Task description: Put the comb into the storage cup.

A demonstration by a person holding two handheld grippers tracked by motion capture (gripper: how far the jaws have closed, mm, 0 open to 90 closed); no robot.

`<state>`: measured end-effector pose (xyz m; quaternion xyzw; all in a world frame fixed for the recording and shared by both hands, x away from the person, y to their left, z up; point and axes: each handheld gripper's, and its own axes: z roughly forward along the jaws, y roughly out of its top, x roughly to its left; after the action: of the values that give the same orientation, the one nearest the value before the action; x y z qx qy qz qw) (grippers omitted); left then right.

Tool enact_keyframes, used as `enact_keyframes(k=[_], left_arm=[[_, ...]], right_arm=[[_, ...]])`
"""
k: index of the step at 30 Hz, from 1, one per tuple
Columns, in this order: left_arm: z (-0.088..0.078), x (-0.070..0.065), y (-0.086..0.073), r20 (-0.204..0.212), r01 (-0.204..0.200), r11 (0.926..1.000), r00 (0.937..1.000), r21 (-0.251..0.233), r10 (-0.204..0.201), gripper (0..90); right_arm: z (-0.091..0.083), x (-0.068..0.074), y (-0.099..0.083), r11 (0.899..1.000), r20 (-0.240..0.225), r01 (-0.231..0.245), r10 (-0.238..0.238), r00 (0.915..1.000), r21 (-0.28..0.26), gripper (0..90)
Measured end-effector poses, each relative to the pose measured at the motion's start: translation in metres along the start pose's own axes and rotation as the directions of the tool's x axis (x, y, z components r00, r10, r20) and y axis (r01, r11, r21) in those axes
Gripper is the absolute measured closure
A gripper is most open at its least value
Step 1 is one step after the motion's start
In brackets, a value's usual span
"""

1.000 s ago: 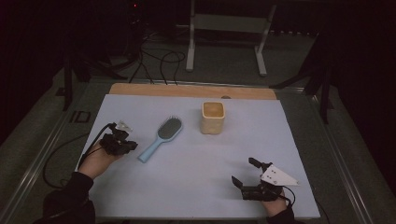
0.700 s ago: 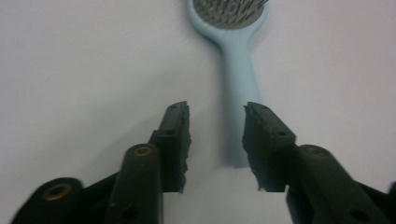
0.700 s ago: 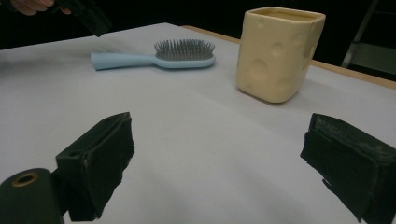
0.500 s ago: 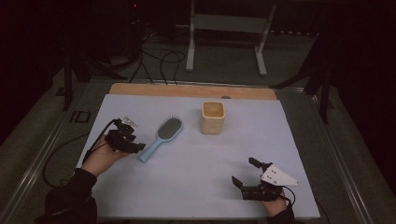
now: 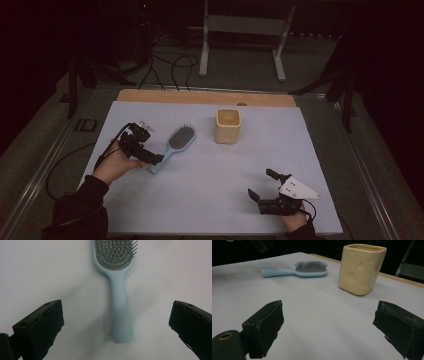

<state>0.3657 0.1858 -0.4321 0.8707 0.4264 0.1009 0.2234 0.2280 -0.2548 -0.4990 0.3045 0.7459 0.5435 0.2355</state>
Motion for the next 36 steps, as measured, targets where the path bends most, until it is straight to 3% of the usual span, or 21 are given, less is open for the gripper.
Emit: enact_keyframes(k=[5,15,29,30,36], left_arm=[[0.005,0.0,0.011,-0.038,0.041,0.999,0.9985,0.021,-0.04,0.0],[0.018,0.007,0.03,-0.032,0.134,0.9905,0.9906,0.03,-0.133,0.0],[0.046,0.003,0.037,0.027,0.142,0.9842,0.989,0.106,-0.145,0.0],[0.049,0.003,0.038,0.047,0.134,0.984,0.9889,0.117,-0.141,0.0],[0.059,0.003,0.039,0.055,0.136,0.9809,0.9879,0.139,-0.145,0.2]], right_arm=[[0.0,0.0,0.0,1.0,0.002,0.001,-0.001,1.0,0.001,8.2],[0.0,0.0,0.0,1.0,-0.002,0.004,-0.004,1.0,0.001,8.2],[-0.001,-0.001,0.0,1.0,-0.002,-0.001,0.001,1.0,-0.002,8.2],[-0.001,-0.001,0.0,1.0,-0.003,-0.002,0.002,1.0,-0.001,8.2],[-0.001,-0.001,0.0,1.0,-0.003,-0.002,0.002,1.0,-0.002,8.2]])
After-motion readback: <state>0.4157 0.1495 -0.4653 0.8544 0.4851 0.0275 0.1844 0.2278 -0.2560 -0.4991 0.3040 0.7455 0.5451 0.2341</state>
